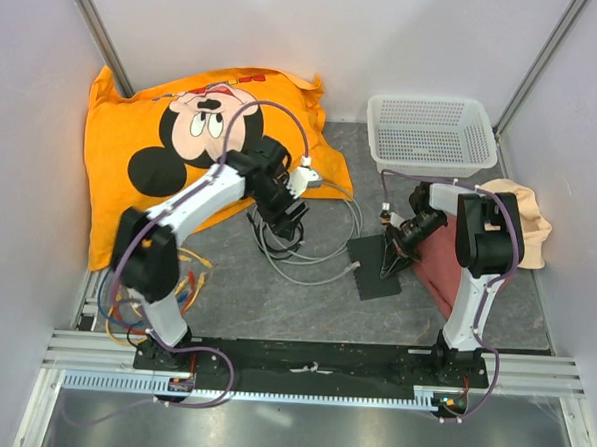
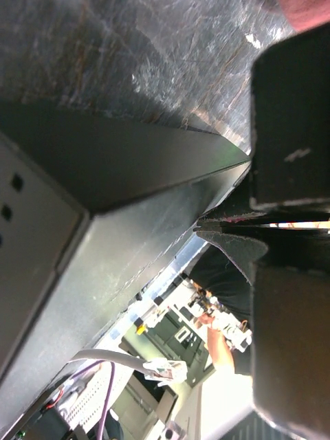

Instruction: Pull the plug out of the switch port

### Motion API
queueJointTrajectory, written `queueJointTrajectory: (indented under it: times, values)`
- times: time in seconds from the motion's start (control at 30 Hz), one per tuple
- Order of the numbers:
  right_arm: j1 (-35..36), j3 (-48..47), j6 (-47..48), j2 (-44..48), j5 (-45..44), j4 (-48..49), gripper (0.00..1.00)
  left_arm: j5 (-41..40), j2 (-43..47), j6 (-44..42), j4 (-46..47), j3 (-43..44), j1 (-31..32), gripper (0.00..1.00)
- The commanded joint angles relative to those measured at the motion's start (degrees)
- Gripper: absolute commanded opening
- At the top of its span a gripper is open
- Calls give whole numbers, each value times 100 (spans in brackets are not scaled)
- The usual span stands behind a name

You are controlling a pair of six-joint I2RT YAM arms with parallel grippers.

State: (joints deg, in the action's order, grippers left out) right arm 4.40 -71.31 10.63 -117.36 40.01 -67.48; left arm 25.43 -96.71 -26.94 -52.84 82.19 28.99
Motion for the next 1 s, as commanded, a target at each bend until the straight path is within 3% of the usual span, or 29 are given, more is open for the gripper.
queueJointTrajectory:
  times: [0.0,0.07,0.13,0.17,0.3,0.43,0.47,0.53,0.57,0.6,0.67,0.7,0.8,0.83,0.87,0.97]
  values:
    - [34,20,396,116,-960,1466,2,-1653,-797,2358,325,413,-78,80]
    - [34,20,396,187,-1012,1484,2,-2144,-779,2892,598,17,-104,84]
    - [34,55,396,284,-1039,1510,3,-2121,-963,3237,530,42,-157,90]
    - [34,73,396,319,-1083,1519,3,-2060,-1182,3465,520,77,-157,99]
    - [34,161,413,398,-1179,1536,4,-1752,-1772,3581,485,402,-148,99]
    - [43,196,396,425,-1215,1519,4,-2129,-2141,3591,459,333,-166,99]
    - [43,161,396,398,-1215,1510,5,-2330,-2229,3547,520,45,-192,94]
    - [34,117,387,346,-1215,1519,5,-2525,-2221,3424,538,-97,-315,76]
    - [43,74,387,328,-1223,1493,5,-2534,-2134,3345,538,-203,-376,62]
    - [43,65,387,319,-1224,1484,5,-2526,-2064,3179,547,-256,-568,43]
    - [43,21,387,284,-1224,1457,5,-2525,-1740,2959,520,-449,-806,28]
    - [34,12,387,267,-1224,1449,5,-2534,-1625,2766,451,-537,-1095,8]
    - [34,-128,439,240,-1232,1352,12,-2754,-1054,2282,345,-1028,-1843,1]
    - [34,-207,518,266,-1215,1230,18,-2824,-913,2142,353,-1369,-2036,2]
    - [8,-373,545,319,-1197,1185,35,-2998,-764,1836,371,-1547,-2421,2]
    - [-62,-620,676,687,-961,1080,53,-3228,-52,1273,546,-2215,-3124,1]
